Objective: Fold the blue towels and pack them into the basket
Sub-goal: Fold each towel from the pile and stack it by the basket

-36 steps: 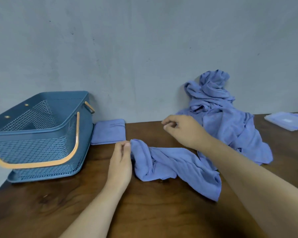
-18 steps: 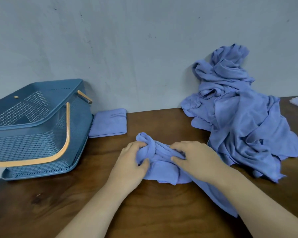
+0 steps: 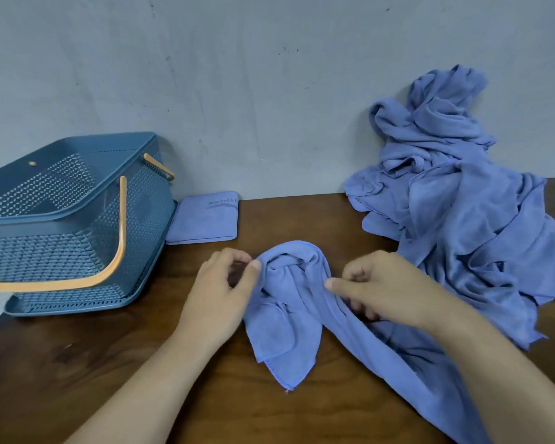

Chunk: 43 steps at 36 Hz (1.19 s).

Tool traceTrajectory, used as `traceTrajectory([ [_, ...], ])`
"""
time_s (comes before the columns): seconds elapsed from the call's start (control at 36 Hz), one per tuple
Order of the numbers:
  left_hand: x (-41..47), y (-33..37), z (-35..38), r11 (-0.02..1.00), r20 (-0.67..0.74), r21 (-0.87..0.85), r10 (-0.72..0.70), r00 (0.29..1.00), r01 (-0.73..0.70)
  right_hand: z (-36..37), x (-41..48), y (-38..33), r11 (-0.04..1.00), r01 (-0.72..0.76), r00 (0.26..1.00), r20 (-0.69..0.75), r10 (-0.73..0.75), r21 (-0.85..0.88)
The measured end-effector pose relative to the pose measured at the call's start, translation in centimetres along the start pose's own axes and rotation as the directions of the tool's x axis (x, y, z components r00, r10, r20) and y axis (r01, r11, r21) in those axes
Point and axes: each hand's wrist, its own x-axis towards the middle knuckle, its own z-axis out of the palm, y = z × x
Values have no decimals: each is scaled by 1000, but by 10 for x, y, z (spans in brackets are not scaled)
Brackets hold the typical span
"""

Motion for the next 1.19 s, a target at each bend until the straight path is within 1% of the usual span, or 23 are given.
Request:
traceTrajectory([
  [0.03, -2, 1, 2, 998, 43, 61, 18, 999, -20, 8, 3, 0, 995, 49, 987, -148, -61, -84],
  [0.06, -4, 2, 3, 990, 90, 135, 34, 995, -46, 15, 6, 0, 983, 104, 964, -229, -137, -150],
  [0.08, -6, 3, 5, 976, 141, 203, 51, 989, -80, 21, 9, 0, 967, 169, 949, -234, -212, -191],
  [0.14, -8, 5, 6, 956, 242, 256, 82, 967, -145, 32, 16, 0, 937, 303, 933, -148, -329, -171],
  [0.19, -8, 6, 6, 964, 304, 197, 112, 946, -177, 40, 24, -1, 910, 377, 921, -29, -387, -174],
  [0.25, -7, 6, 6, 974, 346, 113, 145, 927, -195, 47, 28, 1, 897, 397, 917, 46, -396, -194],
  [0.33, -4, 3, 2, 989, 376, -7, 139, 916, -147, 49, 26, 2, 900, 387, 921, 33, -389, -201],
  [0.39, -2, 2, -2, 993, 373, -70, 114, 921, -95, 46, 25, 2, 891, 365, 925, 0, -379, -269],
  [0.47, 2, 1, -7, 991, 296, -136, 47, 954, -6, 39, 21, -3, 885, 320, 938, -20, -347, -339],
  [0.53, 7, -3, -10, 991, 151, -133, -10, 988, 31, 32, 15, -7, 899, 294, 948, -18, -317, -326],
  [0.58, 13, -8, -14, 993, 2, -95, -76, 997, 76, 22, 7, -12, 926, 260, 963, 2, -269, -273],
  [0.67, 19, -15, -20, 988, -55, -57, -145, 988, 142, 9, -4, -26, 949, 215, 973, 133, -188, -232],
  [0.72, 21, -18, -22, 988, -69, -26, -153, 986, 152, 3, -8, -39, 973, 183, 967, 207, -152, -141],
  [0.78, 20, -19, -20, 989, -59, -5, -148, 987, 148, 1, -6, -50, 975, 185, 974, 152, -166, -121],
  [0.83, 18, -20, -17, 990, -28, -12, -139, 990, 138, 5, 4, -61, 945, 224, 973, -5, -232, -240],
  [0.89, 17, -19, -14, 993, -5, -8, -122, 993, 122, 14, 17, -69, 915, 258, 951, -84, -297, -311],
  [0.92, 16, -19, -13, 994, 4, -6, -113, 994, 113, 20, 25, -72, 907, 275, 949, -61, -309, -320],
  [0.97, 15, -17, -11, 995, 21, -22, -94, 995, 95, 35, 40, -73, 907, 287, 958, 80, -276, -308],
  [1.03, 14, -16, -9, 996, 26, -50, -77, 997, 78, 50, 53, -71, 882, 307, 946, 214, -243, -357],
  [1.06, 13, -15, -8, 997, 16, -51, -64, 998, 65, 56, 60, -68, 859, 320, 942, 230, -244, -399],
  [1.11, 12, -13, -9, 1000, -31, -12, -22, 999, 21, 62, 71, -64, 849, 300, 952, 188, -240, -434],
  [1.14, 11, -11, -10, 1000, -74, 19, 16, 997, -15, 62, 77, -61, 868, 287, 957, 168, -239, -404],
  [1.19, 10, -6, -12, 992, -192, 52, 119, 974, -111, 56, 90, -57, 925, 286, 957, 127, -261, -250],
])
